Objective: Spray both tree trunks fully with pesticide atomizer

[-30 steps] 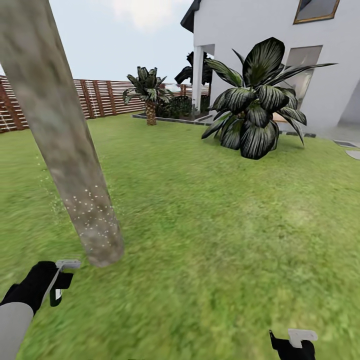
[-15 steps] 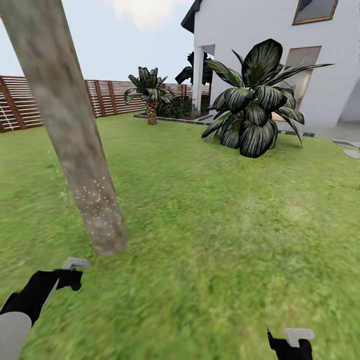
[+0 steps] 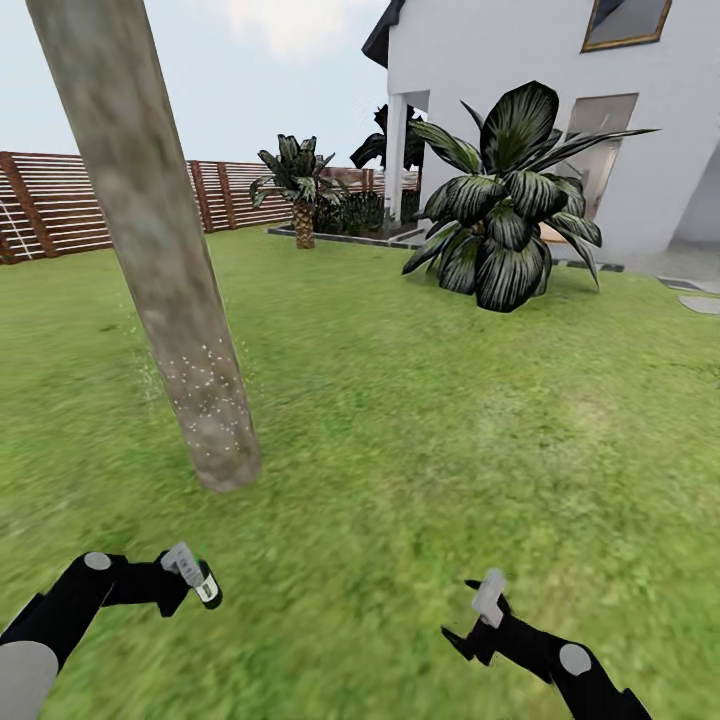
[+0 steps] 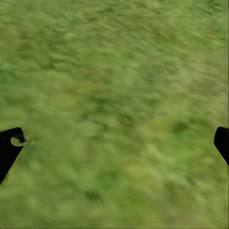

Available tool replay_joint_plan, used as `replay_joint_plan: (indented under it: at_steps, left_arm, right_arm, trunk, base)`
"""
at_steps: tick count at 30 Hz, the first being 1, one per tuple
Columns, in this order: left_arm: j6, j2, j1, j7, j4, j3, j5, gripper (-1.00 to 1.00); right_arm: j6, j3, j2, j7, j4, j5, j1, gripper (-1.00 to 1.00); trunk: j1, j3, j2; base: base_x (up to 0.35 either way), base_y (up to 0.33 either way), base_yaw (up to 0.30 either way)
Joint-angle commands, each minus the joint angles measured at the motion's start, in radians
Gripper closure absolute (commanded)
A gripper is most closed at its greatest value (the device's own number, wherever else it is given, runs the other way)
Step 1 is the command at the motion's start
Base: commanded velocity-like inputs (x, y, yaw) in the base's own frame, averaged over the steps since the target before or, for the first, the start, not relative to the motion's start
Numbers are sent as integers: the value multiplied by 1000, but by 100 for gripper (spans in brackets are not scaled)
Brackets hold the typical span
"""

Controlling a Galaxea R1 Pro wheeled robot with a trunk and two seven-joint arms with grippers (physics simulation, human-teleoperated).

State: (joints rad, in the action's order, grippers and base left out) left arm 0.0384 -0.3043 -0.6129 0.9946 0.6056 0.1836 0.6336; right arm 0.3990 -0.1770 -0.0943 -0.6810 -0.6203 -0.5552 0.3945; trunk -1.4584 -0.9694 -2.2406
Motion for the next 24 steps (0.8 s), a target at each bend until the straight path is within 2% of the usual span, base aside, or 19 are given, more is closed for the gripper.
replay_joint_plan:
  at_steps: [1, 3, 4, 6, 7, 8, 9, 11, 13, 14, 17, 19, 21, 24]
  left_arm:
    - [2, 6, -2, 14, 2, -6, 43, 100]
    - [0, 12, -2, 16, 4, -55, 72, 100]
    - [-1, 14, -2, 15, 5, -89, 76, 100]
    - [-32, 17, -2, 12, 5, -158, 80, 100]
    - [-58, 25, -2, 11, 5, -182, 81, 100]
    - [-71, 33, -2, 11, 5, -192, 82, 100]
    - [-82, 45, -2, 10, 5, -203, 84, 100]
    - [-91, 61, -1, 10, 5, -222, 100, 100]
    - [-91, 79, -1, 7, 5, -257, 128, 100]
    - [-91, 98, -1, 5, 5, -276, 138, 100]
    - [-91, 148, -1, -2, 5, -295, 155, 100]
    - [-90, 178, -1, -3, 5, -298, 189, 100]
    - [-86, 221, -1, -5, 5, -297, 253, 100]
    - [-84, 264, -1, -5, 5, -296, 304, 100]
  right_arm:
    - [6, -5, 4, -45, -14, -10, 9, -100]
    - [2, -1, 6, -91, -21, -9, 27, -100]
    - [-14, 21, 12, -124, -23, -10, 30, -100]
    - [-61, 99, 28, -191, -36, -11, 34, -100]
    - [-85, 132, 31, -209, -58, -10, 35, -100]
    - [-99, 147, 32, -216, -74, -9, 36, -100]
    - [-113, 160, 33, -222, -90, -9, 36, 100]
    - [-125, 170, 35, -228, -105, -8, 36, 100]
    - [-129, 173, 38, -229, -112, -8, 36, 100]
    - [-130, 173, 43, -230, -117, -8, 37, 100]
    - [-130, 179, 67, -230, -125, -8, 37, 100]
    - [-130, 204, 76, -230, -127, -8, 37, 100]
    - [-131, 260, 84, -230, -128, -8, 37, 100]
    - [-131, 285, 100, -230, -128, -8, 37, 100]
  trunk:
    - [0, -1, 0]
    - [0, -1, 0]
    - [0, -1, 0]
    - [0, -1, 0]
    - [0, -1, 0]
    - [0, -1, 0]
    - [0, -1, 0]
    - [0, -1, 0]
    - [0, -1, 0]
    - [0, -1, 0]
    - [0, -1, 0]
    - [0, -1, 0]
    - [0, -1, 0]
    - [0, -1, 0]
  base:
    - [-10, 0, 0]
    - [-3, 0, 0]
    - [-1, 0, 0]
    - [0, 0, 0]
    - [0, 0, 0]
    - [0, 0, 0]
    - [0, 0, 0]
    - [0, 0, 0]
    - [0, 0, 0]
    - [0, 0, 0]
    - [0, 0, 0]
    - [0, 0, 0]
    - [0, 0, 0]
    - [0, 0, 0]
